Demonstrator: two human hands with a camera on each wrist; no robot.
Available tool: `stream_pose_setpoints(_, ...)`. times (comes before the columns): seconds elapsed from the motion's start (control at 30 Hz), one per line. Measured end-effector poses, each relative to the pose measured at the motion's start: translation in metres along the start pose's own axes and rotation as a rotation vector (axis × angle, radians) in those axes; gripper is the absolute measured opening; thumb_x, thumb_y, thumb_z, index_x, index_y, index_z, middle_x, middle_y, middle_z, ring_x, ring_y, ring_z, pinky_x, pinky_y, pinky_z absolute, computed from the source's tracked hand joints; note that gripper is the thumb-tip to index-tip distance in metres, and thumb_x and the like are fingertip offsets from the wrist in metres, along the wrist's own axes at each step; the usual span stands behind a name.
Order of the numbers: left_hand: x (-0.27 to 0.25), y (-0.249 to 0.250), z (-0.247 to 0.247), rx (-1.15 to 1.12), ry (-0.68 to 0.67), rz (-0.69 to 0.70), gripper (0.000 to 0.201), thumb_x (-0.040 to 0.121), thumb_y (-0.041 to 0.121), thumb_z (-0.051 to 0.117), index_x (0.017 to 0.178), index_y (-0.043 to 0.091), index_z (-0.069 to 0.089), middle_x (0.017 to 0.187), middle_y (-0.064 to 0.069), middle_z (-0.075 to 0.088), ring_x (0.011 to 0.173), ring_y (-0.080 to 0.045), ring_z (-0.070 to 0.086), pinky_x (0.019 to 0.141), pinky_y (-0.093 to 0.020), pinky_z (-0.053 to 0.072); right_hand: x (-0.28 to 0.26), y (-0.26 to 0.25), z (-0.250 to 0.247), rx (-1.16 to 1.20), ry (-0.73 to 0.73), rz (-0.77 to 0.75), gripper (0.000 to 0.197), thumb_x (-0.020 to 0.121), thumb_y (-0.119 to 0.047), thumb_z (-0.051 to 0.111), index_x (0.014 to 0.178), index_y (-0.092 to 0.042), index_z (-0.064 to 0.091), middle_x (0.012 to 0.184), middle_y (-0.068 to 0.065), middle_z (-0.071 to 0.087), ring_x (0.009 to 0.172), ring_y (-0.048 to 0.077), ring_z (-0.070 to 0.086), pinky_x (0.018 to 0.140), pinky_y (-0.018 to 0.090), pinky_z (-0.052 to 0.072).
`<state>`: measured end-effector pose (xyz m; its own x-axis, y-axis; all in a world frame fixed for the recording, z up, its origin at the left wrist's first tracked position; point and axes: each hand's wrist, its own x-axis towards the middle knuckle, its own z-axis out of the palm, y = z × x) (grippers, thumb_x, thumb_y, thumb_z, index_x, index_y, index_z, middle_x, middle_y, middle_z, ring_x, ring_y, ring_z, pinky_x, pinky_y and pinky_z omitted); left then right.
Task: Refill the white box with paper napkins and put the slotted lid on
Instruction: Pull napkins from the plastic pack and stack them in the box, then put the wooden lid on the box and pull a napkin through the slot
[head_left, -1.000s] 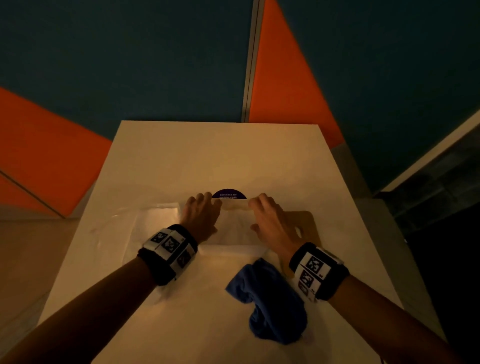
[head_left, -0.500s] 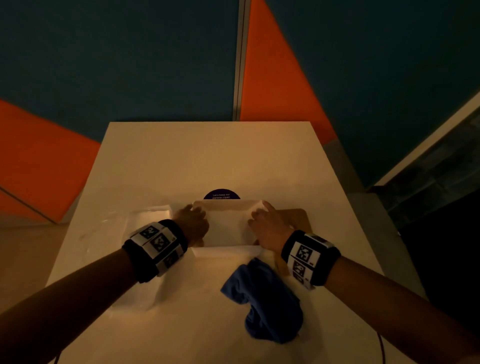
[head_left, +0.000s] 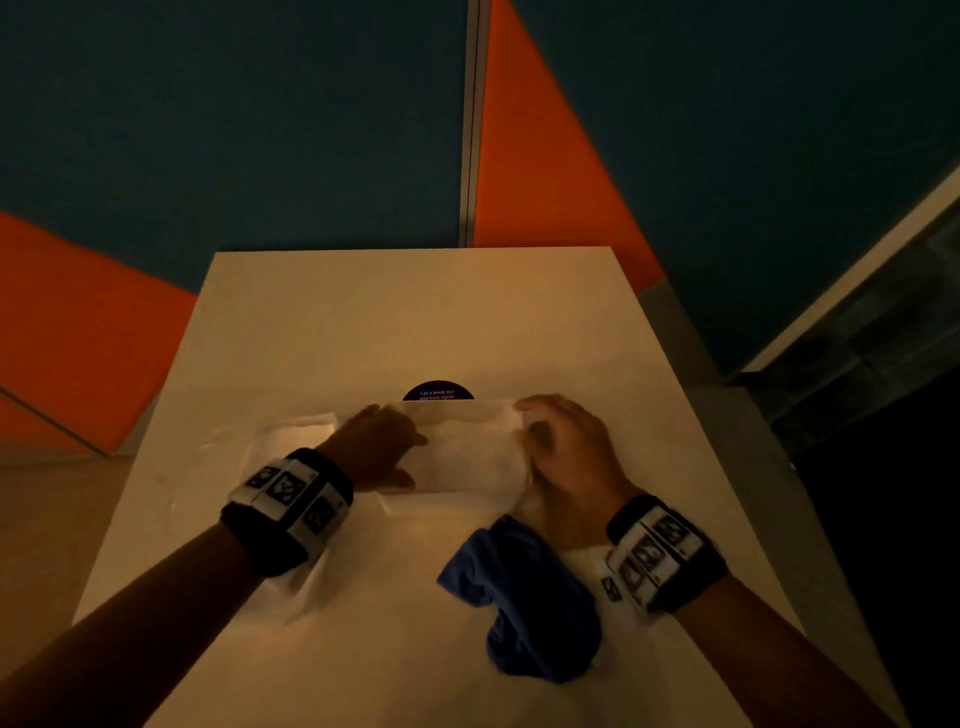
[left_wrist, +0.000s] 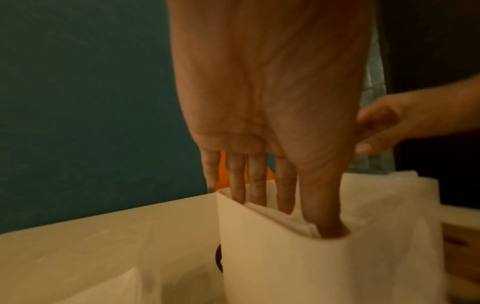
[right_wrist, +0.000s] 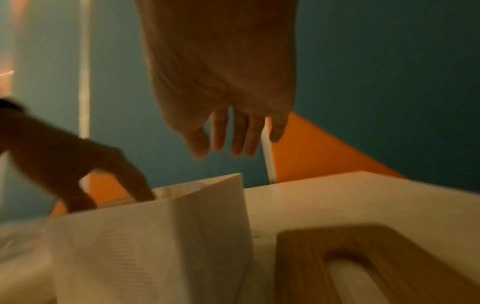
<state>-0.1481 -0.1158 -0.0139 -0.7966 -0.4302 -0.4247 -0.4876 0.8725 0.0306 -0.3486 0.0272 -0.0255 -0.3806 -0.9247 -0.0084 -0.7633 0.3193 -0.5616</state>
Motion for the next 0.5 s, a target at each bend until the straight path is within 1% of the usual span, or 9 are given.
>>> stream_pose_setpoints(0.03,-0.004,-0.003,0.002,-0.032,0.06,0.001,0.058,0.085,0.045,0.057,0.137,0.025,0.04,0.146,-0.002,0.04,0.136,-0.018,0.031,0.116,-0.037,0.018,-0.009,0.011,-0.002,0.06,0.14,0.111,0.028,0.09,-0.024,0.059,0.118,-0.022,0.058,0.125,0.002,0.06,0.116,0.02,0.054,0.103,0.035,0.043)
stream_pose_setpoints(0.07,-0.008,-0.004,0.004,-0.059,0.113,-0.006,0.056,0.086,0.045,0.056,0.137,0.026,0.042,0.146,-0.001,0.04,0.136,-0.018,0.032,0.115,-0.036,0.02,-0.018,0.021,-0.002,0.074,0.206,0.233,0.025,0.091,-0.024,0.057,0.116,-0.021,0.058,0.121,0.003,0.06,0.112,0.022,0.056,0.096,0.035,0.047)
stream_pose_setpoints(0.1,-0.012,-0.005,0.007,-0.099,0.158,-0.022,0.054,0.086,0.045,0.056,0.135,0.027,0.044,0.146,-0.001,0.04,0.135,-0.018,0.033,0.114,-0.036,0.022,-0.026,0.031,0.002,0.044,0.171,0.352,0.027,0.091,-0.027,0.056,0.117,-0.02,0.056,0.12,0.005,0.06,0.112,0.024,0.057,0.093,0.036,0.049)
stream_pose_setpoints(0.13,-0.015,-0.005,0.009,-0.155,0.198,-0.042,0.052,0.086,0.043,0.057,0.134,0.028,0.046,0.146,-0.001,0.04,0.134,-0.018,0.034,0.112,-0.036,0.026,-0.033,0.039,0.01,-0.017,0.058,0.445,0.035,0.091,-0.033,0.056,0.123,-0.019,0.053,0.122,0.007,0.059,0.113,0.027,0.056,0.093,0.037,0.049)
stream_pose_setpoints(0.2,-0.021,-0.002,0.012,-0.29,0.288,-0.086,0.048,0.087,0.038,0.058,0.132,0.026,0.048,0.145,-0.003,0.039,0.13,-0.02,0.039,0.106,-0.036,0.037,-0.044,0.047,0.029,-0.098,-0.179,0.542,0.061,0.086,-0.047,0.059,0.136,-0.016,0.042,0.128,0.01,0.057,0.117,0.03,0.054,0.096,0.039,0.047)
stream_pose_setpoints(0.27,-0.025,0.002,0.014,-0.405,0.403,-0.15,0.046,0.089,0.029,0.057,0.133,0.021,0.046,0.142,-0.008,0.041,0.124,-0.024,0.046,0.098,-0.036,0.044,-0.05,0.046,0.045,-0.13,-0.214,0.559,0.075,0.078,-0.053,0.065,0.134,-0.01,0.042,0.126,0.013,0.057,0.117,0.031,0.054,0.096,0.039,0.047)
stream_pose_setpoints(0.33,-0.027,0.005,0.016,-0.522,0.478,-0.257,0.047,0.091,0.022,0.054,0.136,0.014,0.042,0.136,-0.014,0.046,0.117,-0.029,0.052,0.096,-0.04,0.046,-0.049,0.044,0.053,-0.171,-0.159,0.548,0.068,0.076,-0.052,0.067,0.123,-0.006,0.051,0.125,0.014,0.057,0.116,0.032,0.053,0.097,0.04,0.047)
stream_pose_setpoints(0.43,-0.029,0.001,0.023,-0.658,0.376,-0.461,0.048,0.093,0.019,0.049,0.138,0.009,0.036,0.132,-0.017,0.054,0.118,-0.035,0.053,0.102,-0.047,0.043,-0.044,0.043,0.053,-0.108,-0.125,0.61,0.058,0.074,-0.038,0.072,0.12,-0.006,0.056,0.121,0.015,0.06,0.111,0.033,0.057,0.093,0.039,0.051)
stream_pose_setpoints(0.5,-0.031,0.0,0.028,-0.686,0.255,-0.535,0.039,0.094,0.02,0.046,0.131,0.008,0.048,0.128,-0.014,0.059,0.117,-0.034,0.054,0.103,-0.043,0.042,-0.044,0.04,0.037,0.121,-0.114,0.689,0.06,0.074,-0.027,0.073,0.128,-0.012,0.051,0.111,0.014,0.065,0.103,0.031,0.062,0.084,0.035,0.053)
